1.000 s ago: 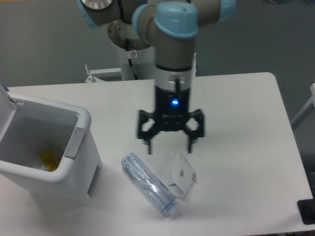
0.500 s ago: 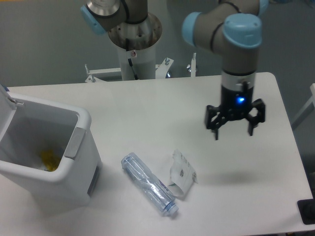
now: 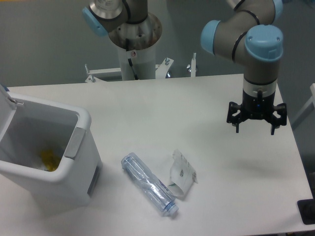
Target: Open the trash can
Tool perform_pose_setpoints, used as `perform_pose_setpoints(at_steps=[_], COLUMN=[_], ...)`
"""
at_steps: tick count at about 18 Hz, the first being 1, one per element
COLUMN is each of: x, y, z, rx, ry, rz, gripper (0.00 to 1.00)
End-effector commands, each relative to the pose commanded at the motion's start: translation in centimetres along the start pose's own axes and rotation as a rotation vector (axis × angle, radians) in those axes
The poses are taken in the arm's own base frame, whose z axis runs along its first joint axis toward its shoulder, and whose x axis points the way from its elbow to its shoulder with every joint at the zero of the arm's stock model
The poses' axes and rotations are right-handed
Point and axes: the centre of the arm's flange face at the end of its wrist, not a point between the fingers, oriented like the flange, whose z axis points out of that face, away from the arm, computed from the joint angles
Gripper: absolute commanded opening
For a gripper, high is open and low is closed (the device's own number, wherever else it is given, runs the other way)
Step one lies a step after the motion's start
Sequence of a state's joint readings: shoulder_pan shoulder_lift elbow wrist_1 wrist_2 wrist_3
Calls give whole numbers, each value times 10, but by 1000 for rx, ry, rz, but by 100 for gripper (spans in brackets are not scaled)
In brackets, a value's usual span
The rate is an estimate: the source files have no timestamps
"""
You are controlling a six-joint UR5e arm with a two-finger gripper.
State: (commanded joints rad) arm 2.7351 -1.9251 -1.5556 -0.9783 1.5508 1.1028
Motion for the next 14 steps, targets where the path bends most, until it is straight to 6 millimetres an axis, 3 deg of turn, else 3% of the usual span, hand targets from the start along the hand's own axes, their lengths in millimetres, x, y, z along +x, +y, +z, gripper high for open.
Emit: perform_pose_setpoints(at_steps=[4,14], x=[-7,2], y=[-4,-3], z=[-3,9], rx=[-34,-42], ry=[55,65], rz=[13,8], gripper=[100,100])
